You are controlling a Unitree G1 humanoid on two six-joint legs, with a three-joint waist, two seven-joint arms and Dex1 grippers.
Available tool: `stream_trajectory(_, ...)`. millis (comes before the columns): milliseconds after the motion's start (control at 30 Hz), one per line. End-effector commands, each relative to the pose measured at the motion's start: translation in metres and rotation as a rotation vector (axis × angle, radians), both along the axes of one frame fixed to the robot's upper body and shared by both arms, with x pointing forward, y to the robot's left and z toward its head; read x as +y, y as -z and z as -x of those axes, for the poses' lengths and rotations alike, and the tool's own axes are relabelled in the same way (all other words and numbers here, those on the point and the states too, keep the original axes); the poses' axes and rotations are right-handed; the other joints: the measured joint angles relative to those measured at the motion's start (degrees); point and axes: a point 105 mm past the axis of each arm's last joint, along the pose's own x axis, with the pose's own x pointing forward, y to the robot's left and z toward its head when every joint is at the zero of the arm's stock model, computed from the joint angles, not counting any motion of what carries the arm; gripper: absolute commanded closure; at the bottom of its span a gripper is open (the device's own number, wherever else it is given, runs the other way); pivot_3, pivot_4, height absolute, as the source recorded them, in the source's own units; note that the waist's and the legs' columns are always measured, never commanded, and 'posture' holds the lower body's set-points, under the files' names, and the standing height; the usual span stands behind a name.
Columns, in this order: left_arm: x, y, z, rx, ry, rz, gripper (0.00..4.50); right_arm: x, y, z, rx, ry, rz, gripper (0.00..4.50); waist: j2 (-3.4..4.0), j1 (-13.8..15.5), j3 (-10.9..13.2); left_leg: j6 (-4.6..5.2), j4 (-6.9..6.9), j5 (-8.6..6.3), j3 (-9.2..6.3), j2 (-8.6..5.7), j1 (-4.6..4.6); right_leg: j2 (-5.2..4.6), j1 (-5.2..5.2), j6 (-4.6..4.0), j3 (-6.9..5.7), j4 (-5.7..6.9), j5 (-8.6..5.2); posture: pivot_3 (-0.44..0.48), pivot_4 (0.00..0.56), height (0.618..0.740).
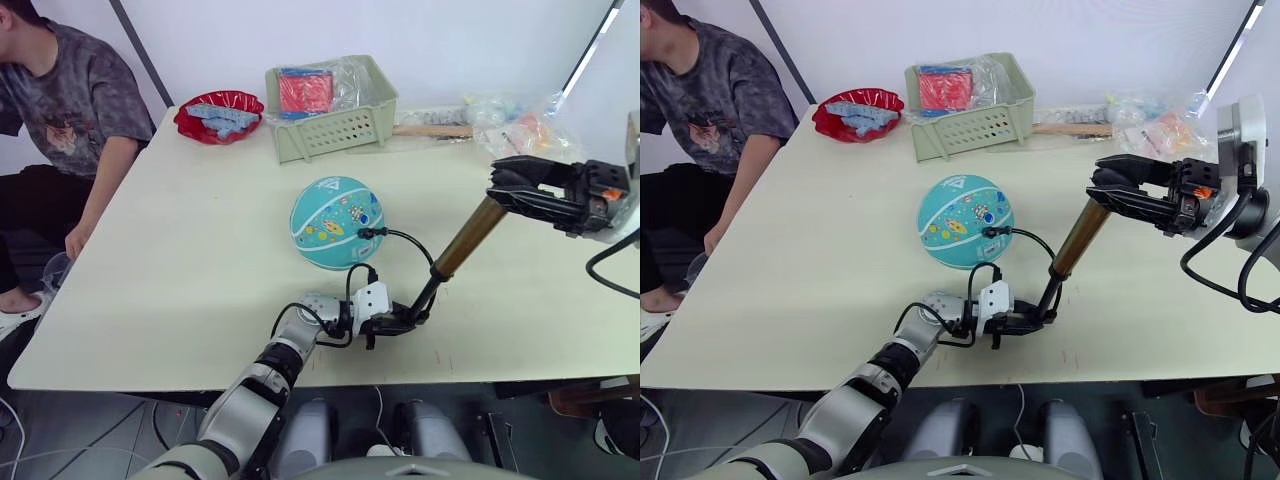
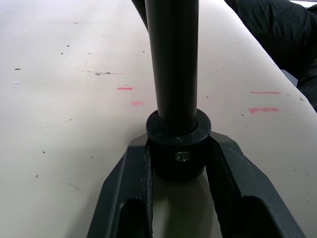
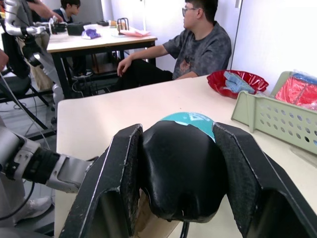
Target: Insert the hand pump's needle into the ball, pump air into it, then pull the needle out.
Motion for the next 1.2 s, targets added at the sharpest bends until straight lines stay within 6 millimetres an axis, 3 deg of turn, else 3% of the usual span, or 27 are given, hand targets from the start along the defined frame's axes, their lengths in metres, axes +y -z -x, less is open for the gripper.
stream_trajectory(33, 0.018, 0.034, 0.016, 0.103, -0.003, -0.122, 3.43, 0.002, 0.003, 0.008, -0.048, 0.003, 0.035, 2.75, -0.01, 0.0, 0.0, 0.00, 0.00, 0.00, -0.01, 0.00, 0.01, 0.00, 0.01, 0.00, -0.01, 0.00, 0.00, 0.000, 0.150, 0.738)
stream_trajectory(600, 0.020, 0.035, 0.016, 0.103, -0.014, -0.123, 3.43, 0.025, 0.126, 0.009, 0.139, -0.012, 0.175, 2.75, -0.42, -0.1, -0.4, 0.00, 0.00, 0.00, -0.01, 0.03, 0.24, 0.08, 0.18, 0.00, 0.01, 0.05, -0.02, 0.000, 0.150, 0.738)
stream_trajectory(867, 0.020, 0.035, 0.015, 0.102, -0.014, -0.125, 3.43, 0.035, 0.160, 0.013, 0.178, 0.012, 0.160, 2.75, -0.56, -0.1, -0.6, 0.00, 0.00, 0.00, -0.01, 0.04, 0.29, 0.11, 0.21, -0.01, 0.01, 0.06, -0.02, 0.000, 0.150, 0.738)
stream_trajectory(933, 0.020, 0.034, 0.015, 0.102, -0.013, -0.125, 3.43, 0.037, 0.161, 0.012, 0.165, 0.022, 0.157, 2.75, -0.54, -0.1, -0.6, 0.00, -0.01, 0.00, -0.02, 0.05, 0.30, 0.11, 0.21, -0.02, 0.01, 0.06, -0.03, 0.000, 0.150, 0.738)
stream_trajectory(1000, 0.020, 0.034, 0.014, 0.102, -0.014, -0.126, 3.43, 0.036, 0.151, 0.010, 0.131, 0.025, 0.140, 2.75, -0.54, -0.2, -0.6, 0.00, -0.01, 0.00, -0.02, 0.05, 0.30, 0.12, 0.21, -0.02, 0.01, 0.06, -0.03, 0.000, 0.150, 0.738)
stream_trajectory(1200, 0.021, 0.034, 0.014, 0.103, -0.013, -0.128, 3.43, 0.030, 0.103, 0.005, 0.036, 0.006, 0.060, 2.75, -0.48, -0.1, -0.6, 0.00, -0.01, 0.00, -0.01, 0.05, 0.26, 0.10, 0.18, -0.02, 0.01, 0.06, -0.02, 0.000, 0.150, 0.738)
